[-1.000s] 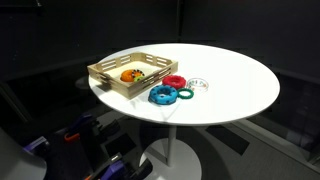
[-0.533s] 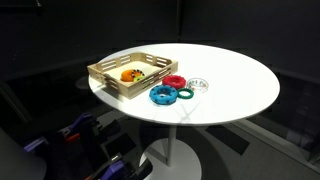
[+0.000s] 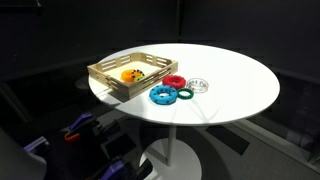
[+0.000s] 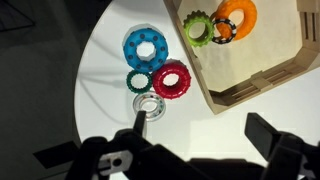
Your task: Put the blue ring in the box
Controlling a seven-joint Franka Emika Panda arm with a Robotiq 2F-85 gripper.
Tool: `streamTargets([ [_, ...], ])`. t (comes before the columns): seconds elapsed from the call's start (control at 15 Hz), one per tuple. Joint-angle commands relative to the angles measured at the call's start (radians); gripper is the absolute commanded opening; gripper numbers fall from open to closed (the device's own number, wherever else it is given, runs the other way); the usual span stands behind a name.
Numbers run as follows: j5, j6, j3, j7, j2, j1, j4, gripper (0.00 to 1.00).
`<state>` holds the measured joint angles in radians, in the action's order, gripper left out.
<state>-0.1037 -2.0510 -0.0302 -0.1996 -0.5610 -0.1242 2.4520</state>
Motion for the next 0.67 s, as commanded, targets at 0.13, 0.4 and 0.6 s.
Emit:
streamTargets([
  [0.13, 0.051, -0.048, 0.034, -0.033, 0.078, -0.029, -0.004, 1.0],
  [0.4, 0.08, -0.056, 0.051, -0.046, 0.118, -0.047, 0.006, 1.0],
  [0.6, 0.065, -0.045, 0.063, -0.02, 0.12, -0.033, 0.008, 1.0],
])
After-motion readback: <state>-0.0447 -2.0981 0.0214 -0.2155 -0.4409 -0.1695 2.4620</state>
